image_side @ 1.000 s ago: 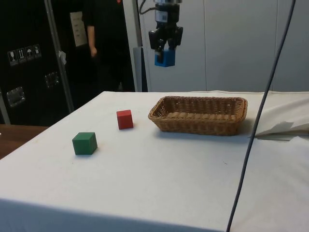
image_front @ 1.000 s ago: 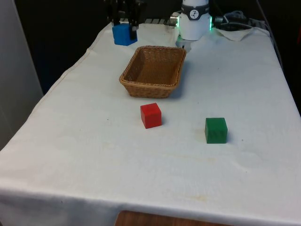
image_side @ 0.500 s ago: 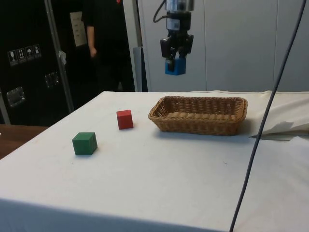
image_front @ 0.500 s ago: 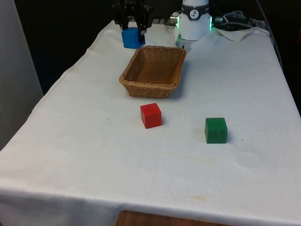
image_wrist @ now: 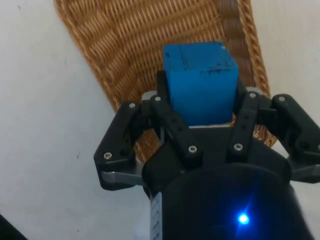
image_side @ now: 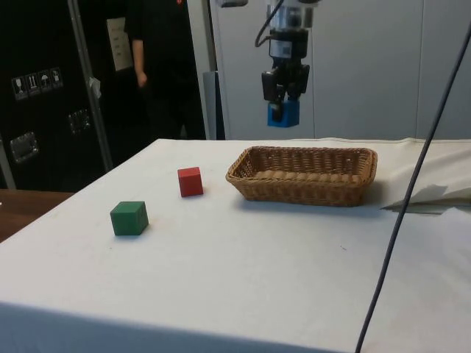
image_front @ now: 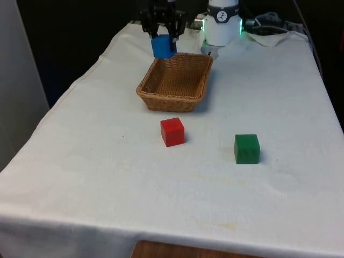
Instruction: Pick up the blue cube and place it into the basket.
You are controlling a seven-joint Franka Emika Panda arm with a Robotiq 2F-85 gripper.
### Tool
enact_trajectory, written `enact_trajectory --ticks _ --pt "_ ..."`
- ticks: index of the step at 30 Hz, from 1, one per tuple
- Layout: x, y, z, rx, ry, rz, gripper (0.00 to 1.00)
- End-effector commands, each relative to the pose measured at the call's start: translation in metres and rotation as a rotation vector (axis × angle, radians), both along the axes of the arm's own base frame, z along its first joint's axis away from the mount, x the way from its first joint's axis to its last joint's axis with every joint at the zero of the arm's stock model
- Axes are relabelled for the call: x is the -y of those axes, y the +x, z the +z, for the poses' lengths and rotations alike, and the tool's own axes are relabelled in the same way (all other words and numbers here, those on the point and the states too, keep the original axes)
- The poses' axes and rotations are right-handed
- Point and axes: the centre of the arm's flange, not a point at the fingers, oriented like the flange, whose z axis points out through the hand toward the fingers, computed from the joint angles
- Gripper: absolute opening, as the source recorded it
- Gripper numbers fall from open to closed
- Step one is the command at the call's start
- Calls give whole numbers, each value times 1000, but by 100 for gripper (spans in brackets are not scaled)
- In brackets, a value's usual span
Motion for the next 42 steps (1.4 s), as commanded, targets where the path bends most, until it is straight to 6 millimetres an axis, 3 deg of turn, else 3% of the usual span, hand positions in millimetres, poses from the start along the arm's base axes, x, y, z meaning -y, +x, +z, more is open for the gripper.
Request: enact_trajectory --ticks 1,32,42 --pt "-4 -4 -3 2 -17 8 3" --pt "-50 -46 -50 -94 -71 154 3" --pt "-52 -42 -84 -71 -98 196 3"
